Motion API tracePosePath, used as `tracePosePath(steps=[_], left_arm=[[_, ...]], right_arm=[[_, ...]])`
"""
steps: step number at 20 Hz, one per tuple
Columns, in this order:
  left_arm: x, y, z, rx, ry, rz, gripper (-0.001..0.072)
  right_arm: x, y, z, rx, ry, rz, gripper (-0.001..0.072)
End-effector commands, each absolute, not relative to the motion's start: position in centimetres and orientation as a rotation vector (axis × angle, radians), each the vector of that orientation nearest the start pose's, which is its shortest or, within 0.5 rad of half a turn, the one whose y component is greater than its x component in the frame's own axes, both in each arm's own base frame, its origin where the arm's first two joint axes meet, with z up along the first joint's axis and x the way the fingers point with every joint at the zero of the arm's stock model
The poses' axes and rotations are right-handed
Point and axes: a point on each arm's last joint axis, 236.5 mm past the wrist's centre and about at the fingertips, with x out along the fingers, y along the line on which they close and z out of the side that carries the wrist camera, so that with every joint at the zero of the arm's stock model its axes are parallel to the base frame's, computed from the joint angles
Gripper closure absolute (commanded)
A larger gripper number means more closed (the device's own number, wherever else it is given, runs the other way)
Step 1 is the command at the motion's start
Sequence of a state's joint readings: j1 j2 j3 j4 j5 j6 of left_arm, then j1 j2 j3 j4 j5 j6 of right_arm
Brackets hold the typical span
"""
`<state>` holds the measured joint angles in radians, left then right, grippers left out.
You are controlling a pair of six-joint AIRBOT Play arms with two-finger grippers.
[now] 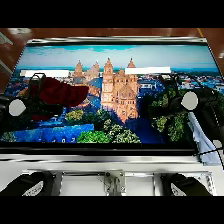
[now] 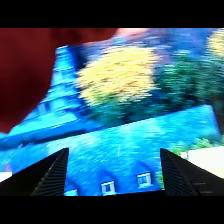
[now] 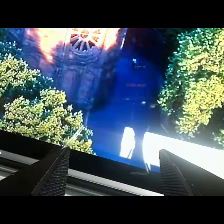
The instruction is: Fold the shirts.
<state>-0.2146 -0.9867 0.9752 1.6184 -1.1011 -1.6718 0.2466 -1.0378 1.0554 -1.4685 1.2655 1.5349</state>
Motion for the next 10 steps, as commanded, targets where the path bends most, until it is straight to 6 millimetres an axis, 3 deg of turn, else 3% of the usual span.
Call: tracePosePath(steps=[1,2,4,7,10], left_arm=[[33.8,2.0,3.3,-0.012,1.191,0.145,-0.0013],[34.1,3.7,2.4,-0.094,1.201,0.18,-0.0013],[35.0,5.0,0.3,-0.272,1.219,0.167,-0.0013],[36.3,5.3,-3.0,-0.442,1.251,0.118,-0.0013],[37.2,5.5,-6.5,-0.474,1.291,0.128,-0.0013]], right_arm=[[31.0,10.3,5.0,-0.073,1.25,0.288,0.0034],[30.9,10.5,5.0,-0.053,1.255,0.286,0.0034],[31.1,11.2,5.2,-0.01,1.245,0.297,0.0034],[31.6,12.0,5.5,0.041,1.22,0.3,0.0034],[32.0,12.2,5.7,0.058,1.203,0.296,0.0034]])
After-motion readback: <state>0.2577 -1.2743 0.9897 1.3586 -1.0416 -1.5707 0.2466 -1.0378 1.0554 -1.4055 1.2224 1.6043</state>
